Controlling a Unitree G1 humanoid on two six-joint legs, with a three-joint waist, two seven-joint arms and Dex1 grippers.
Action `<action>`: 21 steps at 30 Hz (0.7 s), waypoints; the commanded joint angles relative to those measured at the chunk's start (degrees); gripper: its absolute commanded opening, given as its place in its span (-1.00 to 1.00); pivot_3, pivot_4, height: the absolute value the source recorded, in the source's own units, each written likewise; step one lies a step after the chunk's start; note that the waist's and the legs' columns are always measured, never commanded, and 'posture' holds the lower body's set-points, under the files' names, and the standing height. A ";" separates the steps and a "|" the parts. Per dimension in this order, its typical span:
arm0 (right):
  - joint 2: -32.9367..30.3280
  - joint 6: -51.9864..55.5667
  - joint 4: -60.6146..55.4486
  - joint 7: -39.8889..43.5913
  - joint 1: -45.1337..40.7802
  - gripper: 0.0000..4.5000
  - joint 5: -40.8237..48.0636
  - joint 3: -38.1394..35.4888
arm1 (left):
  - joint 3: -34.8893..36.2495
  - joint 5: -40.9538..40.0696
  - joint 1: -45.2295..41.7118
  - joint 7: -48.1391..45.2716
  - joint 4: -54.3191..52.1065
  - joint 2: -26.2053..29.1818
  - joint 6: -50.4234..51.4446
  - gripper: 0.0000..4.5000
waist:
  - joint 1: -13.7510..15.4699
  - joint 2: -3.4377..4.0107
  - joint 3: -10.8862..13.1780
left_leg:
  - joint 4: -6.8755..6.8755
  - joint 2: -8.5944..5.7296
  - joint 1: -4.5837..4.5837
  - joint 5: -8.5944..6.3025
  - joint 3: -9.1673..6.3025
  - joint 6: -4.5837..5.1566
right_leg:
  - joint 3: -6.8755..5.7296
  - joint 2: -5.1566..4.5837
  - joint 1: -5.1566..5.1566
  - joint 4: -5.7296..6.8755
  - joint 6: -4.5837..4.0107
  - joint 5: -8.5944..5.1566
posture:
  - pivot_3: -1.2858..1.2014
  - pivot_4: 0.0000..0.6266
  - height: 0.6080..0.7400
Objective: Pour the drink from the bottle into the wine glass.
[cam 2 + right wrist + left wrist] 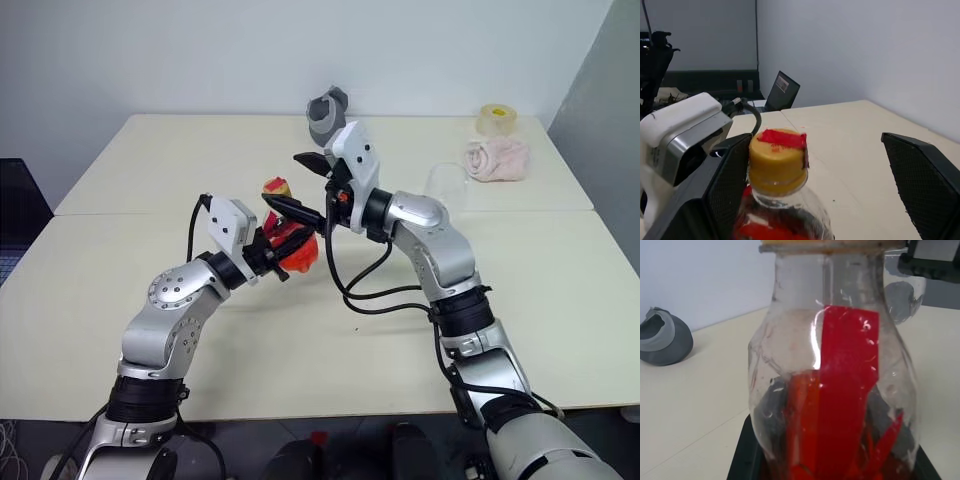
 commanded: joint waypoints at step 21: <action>-14.42 -2.57 0.81 2.96 2.09 0.95 -1.77 -5.50 | 0.95 -0.21 -0.46 -0.12 -1.93 0.09 -1.29 -0.42 | 0.57 -0.02 0.00 | 0.05 -0.01 -0.03 -0.05 0.02 0.09 | 0.00 -0.01 0.03 -0.01 0.00 0.00 | 0.03 -0.52 1.00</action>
